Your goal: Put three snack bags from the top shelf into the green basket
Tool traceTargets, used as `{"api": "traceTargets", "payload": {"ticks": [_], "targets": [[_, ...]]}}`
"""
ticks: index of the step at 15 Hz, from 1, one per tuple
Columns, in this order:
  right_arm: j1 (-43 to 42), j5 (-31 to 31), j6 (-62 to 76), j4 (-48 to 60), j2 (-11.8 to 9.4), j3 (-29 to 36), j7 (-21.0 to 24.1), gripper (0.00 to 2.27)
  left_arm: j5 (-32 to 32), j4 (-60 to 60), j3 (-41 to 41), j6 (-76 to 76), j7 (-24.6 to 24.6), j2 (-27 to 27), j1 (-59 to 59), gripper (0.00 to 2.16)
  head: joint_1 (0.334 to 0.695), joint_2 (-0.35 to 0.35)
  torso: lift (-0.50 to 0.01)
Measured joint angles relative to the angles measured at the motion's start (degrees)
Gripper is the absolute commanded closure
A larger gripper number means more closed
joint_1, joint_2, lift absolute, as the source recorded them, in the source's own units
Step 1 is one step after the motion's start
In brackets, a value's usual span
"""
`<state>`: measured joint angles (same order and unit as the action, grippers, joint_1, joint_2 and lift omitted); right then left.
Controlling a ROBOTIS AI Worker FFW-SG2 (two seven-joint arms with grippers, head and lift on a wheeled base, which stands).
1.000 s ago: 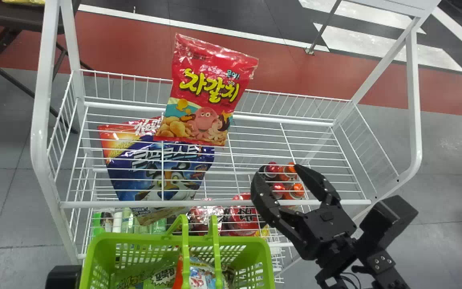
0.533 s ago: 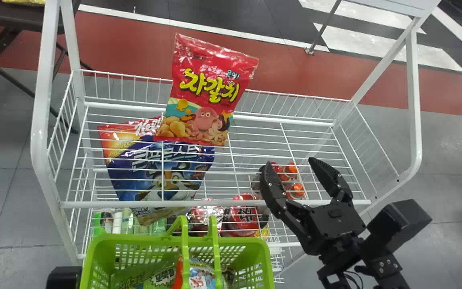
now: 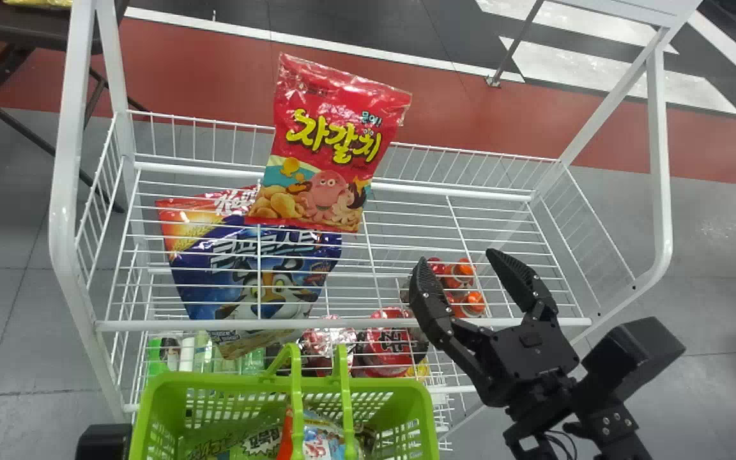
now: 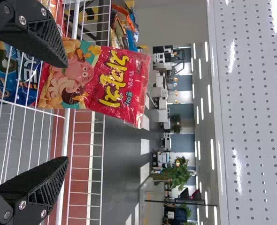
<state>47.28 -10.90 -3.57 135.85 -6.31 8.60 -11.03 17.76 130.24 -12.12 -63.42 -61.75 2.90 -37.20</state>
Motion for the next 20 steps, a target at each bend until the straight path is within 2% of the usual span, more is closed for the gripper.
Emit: {"api": "traceTargets", "payload": {"ticks": [4,20], "targets": [[0.02,0.09,-0.09,-0.05,-0.29,-0.32,-1.2,0.12,-0.09,0.1,-0.1,0.0,0.06,0.0,-0.05,1.6,0.695,-0.35,-0.047],[0.0,0.0,-0.09,-0.33,-0.64,-0.34,-1.19,0.12,-0.1,0.15,-0.1,0.04,-0.04,-0.07,-0.33,1.6,0.695,-0.35,-0.047]]}}
